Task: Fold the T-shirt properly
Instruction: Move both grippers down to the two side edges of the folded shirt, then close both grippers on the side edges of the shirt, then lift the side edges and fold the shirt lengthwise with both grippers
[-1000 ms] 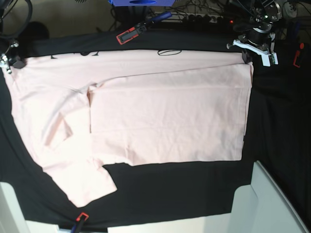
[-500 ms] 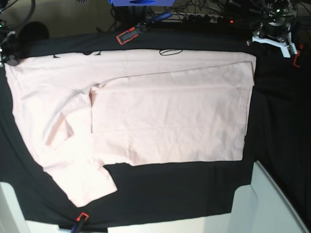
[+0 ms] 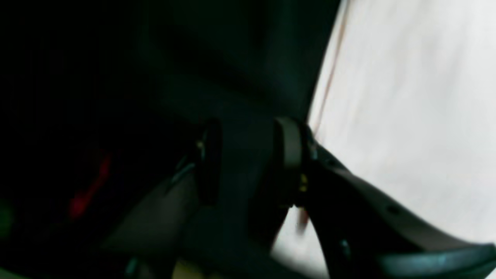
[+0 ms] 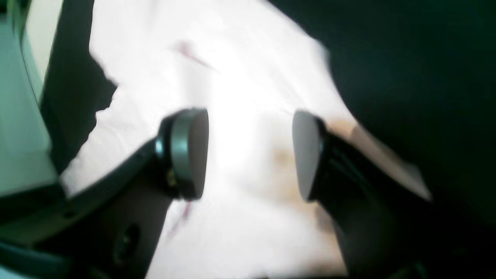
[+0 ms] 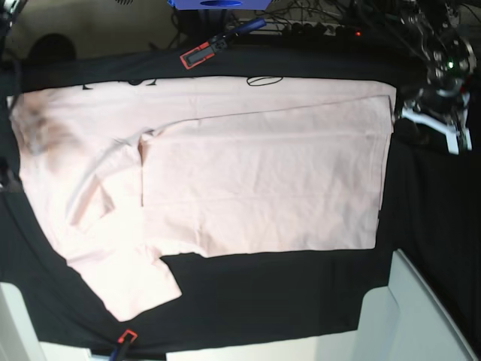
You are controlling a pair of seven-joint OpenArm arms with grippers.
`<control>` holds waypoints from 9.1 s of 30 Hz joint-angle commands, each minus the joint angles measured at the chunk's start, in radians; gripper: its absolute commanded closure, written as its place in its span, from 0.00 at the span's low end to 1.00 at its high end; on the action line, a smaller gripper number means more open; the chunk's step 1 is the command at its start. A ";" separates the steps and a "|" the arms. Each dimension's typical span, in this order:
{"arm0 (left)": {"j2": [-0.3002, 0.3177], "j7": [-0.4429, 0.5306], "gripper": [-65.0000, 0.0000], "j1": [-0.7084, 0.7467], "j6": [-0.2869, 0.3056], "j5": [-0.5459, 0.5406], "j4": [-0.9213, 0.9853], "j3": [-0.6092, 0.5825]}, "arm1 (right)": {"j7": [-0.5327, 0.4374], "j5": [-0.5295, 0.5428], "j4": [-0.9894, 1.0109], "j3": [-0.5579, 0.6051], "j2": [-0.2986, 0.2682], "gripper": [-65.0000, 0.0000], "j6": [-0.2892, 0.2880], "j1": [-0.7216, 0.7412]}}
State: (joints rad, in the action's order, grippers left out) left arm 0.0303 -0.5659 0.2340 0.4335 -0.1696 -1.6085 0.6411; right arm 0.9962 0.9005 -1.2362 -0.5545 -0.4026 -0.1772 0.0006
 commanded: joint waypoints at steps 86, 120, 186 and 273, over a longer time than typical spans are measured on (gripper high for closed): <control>0.124 0.024 0.48 -0.620 -0.106 0.347 0.779 -0.162 | -0.905 -0.889 1.090 0.472 0.008 1.00 -0.134 0.580; 0.076 0.037 0.41 -0.664 -0.107 0.224 0.830 -0.163 | -0.905 -0.894 1.090 0.479 0.014 1.00 -0.135 0.580; 0.122 0.122 0.88 -0.621 -0.144 0.224 0.985 -0.163 | -0.905 -0.894 1.090 0.480 0.011 1.00 -0.135 0.560; -0.014 -0.029 1.00 -0.322 -0.068 0.213 0.201 -0.212 | -0.713 -0.889 0.434 0.236 0.037 1.00 -0.137 0.256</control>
State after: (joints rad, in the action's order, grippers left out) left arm 0.0135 -0.6132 -0.0746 0.3599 0.0544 -1.3846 0.4362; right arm 0.3058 0.0059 -0.7822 -0.3130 -0.3466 -0.3161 0.2390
